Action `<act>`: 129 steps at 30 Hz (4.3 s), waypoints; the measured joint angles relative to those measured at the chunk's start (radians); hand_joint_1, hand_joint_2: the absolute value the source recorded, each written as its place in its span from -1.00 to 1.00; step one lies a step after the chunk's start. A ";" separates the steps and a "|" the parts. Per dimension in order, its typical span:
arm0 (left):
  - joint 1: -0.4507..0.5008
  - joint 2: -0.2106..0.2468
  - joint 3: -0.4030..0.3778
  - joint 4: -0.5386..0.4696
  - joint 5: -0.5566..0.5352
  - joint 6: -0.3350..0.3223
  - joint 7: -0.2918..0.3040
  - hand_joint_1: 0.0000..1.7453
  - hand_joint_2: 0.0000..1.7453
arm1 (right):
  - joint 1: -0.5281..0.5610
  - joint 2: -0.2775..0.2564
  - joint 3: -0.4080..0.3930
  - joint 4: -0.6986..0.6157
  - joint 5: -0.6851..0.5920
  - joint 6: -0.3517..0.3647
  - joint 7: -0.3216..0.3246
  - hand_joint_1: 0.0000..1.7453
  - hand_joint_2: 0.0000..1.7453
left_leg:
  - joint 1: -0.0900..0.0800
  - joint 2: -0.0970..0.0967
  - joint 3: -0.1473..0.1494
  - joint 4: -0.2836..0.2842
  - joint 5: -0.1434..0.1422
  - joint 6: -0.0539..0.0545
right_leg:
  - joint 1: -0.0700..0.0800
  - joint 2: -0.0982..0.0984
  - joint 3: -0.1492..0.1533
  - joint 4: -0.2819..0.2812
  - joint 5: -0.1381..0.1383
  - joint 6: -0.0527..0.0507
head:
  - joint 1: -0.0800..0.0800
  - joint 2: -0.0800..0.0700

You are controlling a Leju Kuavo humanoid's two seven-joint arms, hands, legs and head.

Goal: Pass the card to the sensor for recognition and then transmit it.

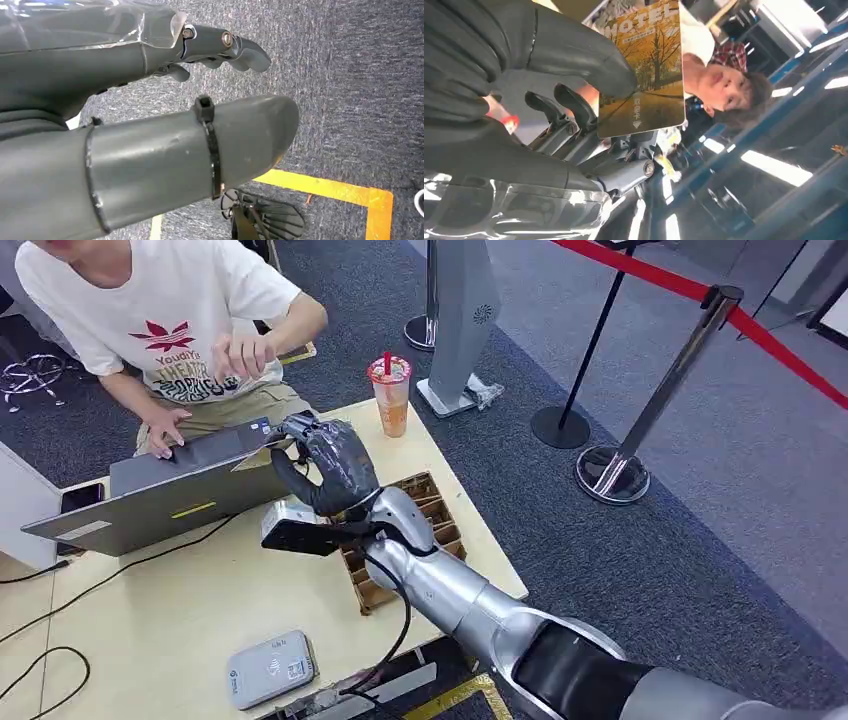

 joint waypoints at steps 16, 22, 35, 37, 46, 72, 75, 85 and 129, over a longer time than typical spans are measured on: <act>0.001 0.003 0.000 0.000 0.011 -0.007 -0.001 -1.00 -1.00 | 0.003 0.000 0.000 -0.052 -0.467 0.434 0.000 1.00 1.00 | 0.000 0.000 0.000 0.000 0.000 0.000 | 0.000 0.000 0.000 0.000 0.000 0.000 | 0.000 0.000; 0.001 0.006 0.000 0.000 0.011 -0.013 -0.003 -1.00 -1.00 | 0.005 -0.002 0.018 -0.068 -0.582 0.553 0.034 1.00 1.00 | 0.000 0.000 0.000 0.000 0.000 0.000 | 0.000 0.000 0.000 0.000 0.000 0.000 | 0.000 0.000; 0.003 0.006 0.009 0.000 0.035 -0.012 -0.001 -1.00 -1.00 | 0.116 -0.044 0.219 -0.022 -0.786 0.782 0.128 1.00 1.00 | 0.000 0.000 0.000 0.000 0.000 0.000 | 0.000 0.000 0.000 0.000 0.000 0.000 | 0.000 0.000; 0.003 0.006 0.010 0.000 0.035 -0.011 -0.001 -1.00 -1.00 | 0.127 -0.051 0.241 -0.009 -0.786 0.779 0.129 1.00 1.00 | 0.000 0.000 0.000 0.000 0.000 0.000 | 0.000 0.000 0.000 0.000 0.000 0.000 | 0.000 0.000; 0.003 0.005 0.013 0.000 0.034 -0.002 0.007 -1.00 -1.00 | 0.140 -0.069 0.320 0.086 -0.784 0.726 0.123 1.00 1.00 | 0.000 0.000 0.000 0.000 0.000 0.000 | 0.000 0.000 0.000 0.000 0.000 0.000 | 0.000 0.000; 0.002 0.004 0.013 0.000 0.006 -0.001 0.010 -1.00 -1.00 | 0.064 -0.014 0.329 0.310 -0.776 0.614 0.117 1.00 1.00 | 0.000 0.000 0.000 0.000 0.000 0.000 | 0.000 0.000 0.000 0.000 0.000 0.000 | 0.000 0.000; 0.002 0.004 0.013 0.000 0.009 0.000 0.010 -1.00 -1.00 | 0.057 0.000 0.329 0.342 -0.767 0.613 0.115 1.00 1.00 | 0.000 0.000 0.000 0.000 0.000 0.000 | 0.000 0.000 0.000 0.000 0.000 0.000 | 0.000 0.000; 0.003 0.006 0.013 0.000 0.014 0.000 0.010 -1.00 -1.00 | 0.036 0.042 0.329 0.449 -0.750 0.640 0.134 1.00 1.00 | 0.000 0.000 0.000 0.000 0.000 0.000 | 0.000 0.000 0.000 0.000 0.000 0.000 | 0.000 0.000; 0.003 0.006 0.013 0.000 0.020 0.006 0.021 -1.00 -1.00 | -0.022 0.052 0.367 0.583 -0.642 0.600 0.177 1.00 1.00 | 0.000 0.000 0.000 0.000 0.000 0.000 | 0.000 0.000 0.000 0.000 0.000 0.000 | 0.000 0.000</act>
